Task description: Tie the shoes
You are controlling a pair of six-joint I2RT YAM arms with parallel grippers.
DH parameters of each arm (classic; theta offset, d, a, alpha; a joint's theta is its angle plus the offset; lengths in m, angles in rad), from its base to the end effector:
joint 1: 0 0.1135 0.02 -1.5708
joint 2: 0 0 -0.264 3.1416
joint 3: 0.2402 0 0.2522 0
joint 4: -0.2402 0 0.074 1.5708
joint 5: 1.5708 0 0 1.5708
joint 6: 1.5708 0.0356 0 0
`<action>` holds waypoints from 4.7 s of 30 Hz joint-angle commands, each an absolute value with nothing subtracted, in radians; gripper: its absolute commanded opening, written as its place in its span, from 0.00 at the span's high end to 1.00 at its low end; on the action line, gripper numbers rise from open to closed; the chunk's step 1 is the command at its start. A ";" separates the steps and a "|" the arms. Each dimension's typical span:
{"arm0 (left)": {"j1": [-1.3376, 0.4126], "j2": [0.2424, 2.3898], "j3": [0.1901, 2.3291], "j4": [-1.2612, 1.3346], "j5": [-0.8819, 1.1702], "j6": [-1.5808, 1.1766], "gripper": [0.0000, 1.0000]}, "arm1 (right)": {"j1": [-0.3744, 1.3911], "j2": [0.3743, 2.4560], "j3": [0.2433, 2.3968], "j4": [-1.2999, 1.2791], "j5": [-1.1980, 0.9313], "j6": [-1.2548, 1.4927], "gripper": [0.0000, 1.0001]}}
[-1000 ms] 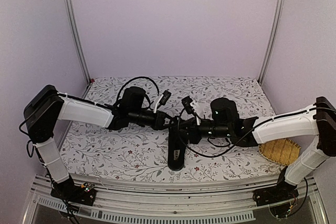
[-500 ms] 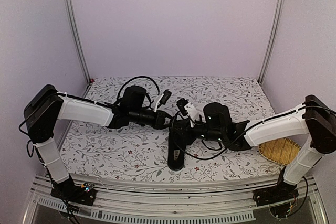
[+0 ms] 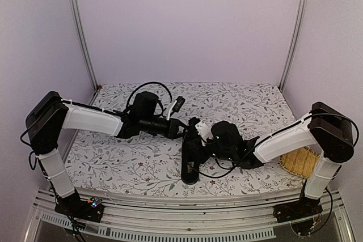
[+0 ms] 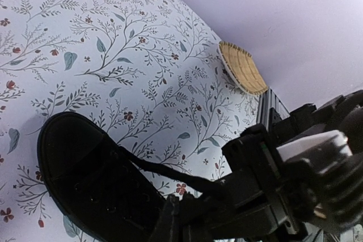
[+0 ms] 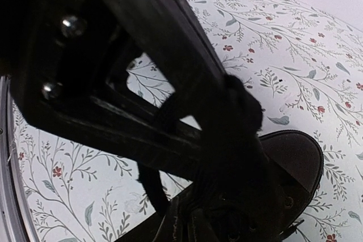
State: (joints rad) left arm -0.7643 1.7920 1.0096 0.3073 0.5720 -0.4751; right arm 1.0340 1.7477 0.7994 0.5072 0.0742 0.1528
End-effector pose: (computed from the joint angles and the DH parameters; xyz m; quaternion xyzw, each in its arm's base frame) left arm 0.2656 -0.2813 0.1934 0.2634 0.7892 -0.4863 0.2669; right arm 0.1849 0.3055 0.1626 -0.3420 0.7719 0.2731 0.4610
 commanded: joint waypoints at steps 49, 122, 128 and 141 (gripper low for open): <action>-0.672 1.654 0.804 0.249 0.735 -0.257 0.04 | 0.899 1.911 0.845 0.822 -0.330 0.625 0.98; -0.735 1.684 0.724 0.342 0.333 -0.319 1.00 | 0.739 1.662 0.886 0.085 -0.236 0.192 0.43; -0.734 1.683 0.730 0.346 0.335 -0.329 1.00 | 0.740 1.797 0.998 0.114 -0.331 0.169 0.49; -0.733 1.688 0.738 0.341 0.336 -0.334 1.00 | 0.740 1.944 1.104 0.167 -0.539 0.169 0.56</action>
